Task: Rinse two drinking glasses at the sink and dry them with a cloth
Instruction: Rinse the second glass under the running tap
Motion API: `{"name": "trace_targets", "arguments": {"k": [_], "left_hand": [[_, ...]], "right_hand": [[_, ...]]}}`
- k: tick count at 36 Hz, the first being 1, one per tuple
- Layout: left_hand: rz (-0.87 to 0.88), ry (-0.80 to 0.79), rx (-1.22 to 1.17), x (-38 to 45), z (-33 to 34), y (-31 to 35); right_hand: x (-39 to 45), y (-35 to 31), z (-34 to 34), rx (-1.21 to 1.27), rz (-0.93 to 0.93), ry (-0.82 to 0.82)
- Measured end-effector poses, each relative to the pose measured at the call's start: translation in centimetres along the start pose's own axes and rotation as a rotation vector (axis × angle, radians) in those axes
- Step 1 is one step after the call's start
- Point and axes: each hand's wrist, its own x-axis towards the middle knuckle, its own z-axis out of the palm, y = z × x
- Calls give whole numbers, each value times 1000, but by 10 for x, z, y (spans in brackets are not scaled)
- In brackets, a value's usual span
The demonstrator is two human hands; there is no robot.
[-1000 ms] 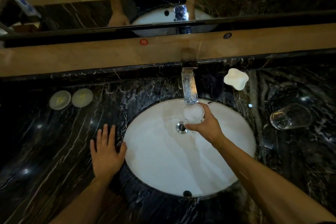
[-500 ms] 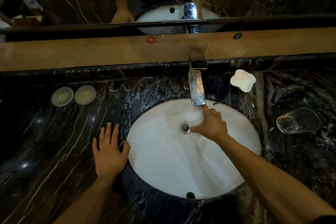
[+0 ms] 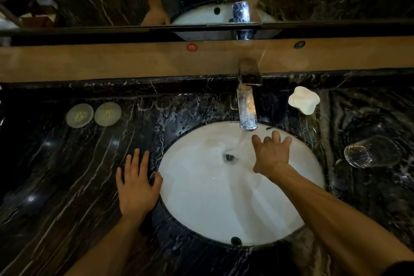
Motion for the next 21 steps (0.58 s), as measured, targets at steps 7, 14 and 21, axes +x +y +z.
{"name": "trace_targets", "arguments": {"k": [7,14,21], "left_hand": [[0,4,-4,0,-1,0],[1,-2,2,1,2,-1],[1,-5,4,1,2,-2]], "right_hand": [[-1,3,-11,-169,-8,-183],[7,10,-8,226,41,-229],[12,6,14,1015,10,38]]}}
